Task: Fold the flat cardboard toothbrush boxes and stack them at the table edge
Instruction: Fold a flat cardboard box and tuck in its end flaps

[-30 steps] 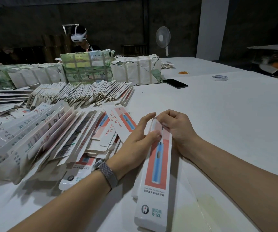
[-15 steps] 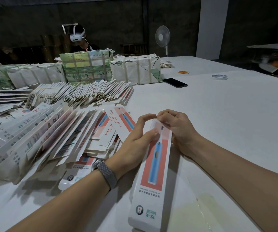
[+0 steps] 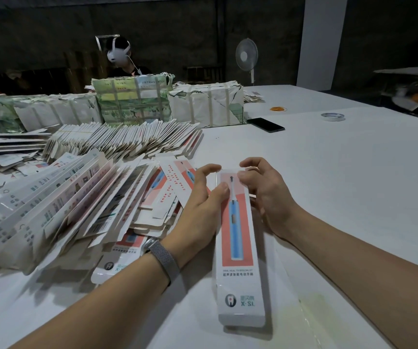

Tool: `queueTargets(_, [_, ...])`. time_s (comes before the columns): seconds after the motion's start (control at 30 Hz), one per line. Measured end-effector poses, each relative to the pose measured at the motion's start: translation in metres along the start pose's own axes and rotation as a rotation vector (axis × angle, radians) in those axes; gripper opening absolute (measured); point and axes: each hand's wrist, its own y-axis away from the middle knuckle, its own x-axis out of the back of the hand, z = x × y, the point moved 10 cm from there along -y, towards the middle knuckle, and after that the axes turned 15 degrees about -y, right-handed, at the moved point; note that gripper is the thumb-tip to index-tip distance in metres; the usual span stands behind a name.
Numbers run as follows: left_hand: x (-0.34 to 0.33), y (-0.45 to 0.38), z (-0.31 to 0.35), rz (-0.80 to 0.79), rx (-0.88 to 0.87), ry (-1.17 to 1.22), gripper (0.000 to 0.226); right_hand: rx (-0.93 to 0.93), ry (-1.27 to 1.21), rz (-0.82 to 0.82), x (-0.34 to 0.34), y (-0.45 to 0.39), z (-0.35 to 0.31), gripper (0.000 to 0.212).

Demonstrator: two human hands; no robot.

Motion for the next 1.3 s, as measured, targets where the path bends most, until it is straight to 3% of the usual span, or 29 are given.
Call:
queueTargets(0.13, [0.002,-0.001,0.001,0.027,-0.01,0.039,0.02,0.014,0.05,-0.039,-0.005,0.001,0.0,0.027])
queueTargets(0.43, [0.004,-0.001,0.001,0.034,-0.026,0.036,0.02,0.05,0.068,-0.036,-0.006,0.004,-0.006,0.008])
queueTargets(1.3, [0.004,-0.005,-0.01,0.037,-0.031,0.129,0.024,0.04,0.149,0.027,-0.004,0.006,-0.007,0.009])
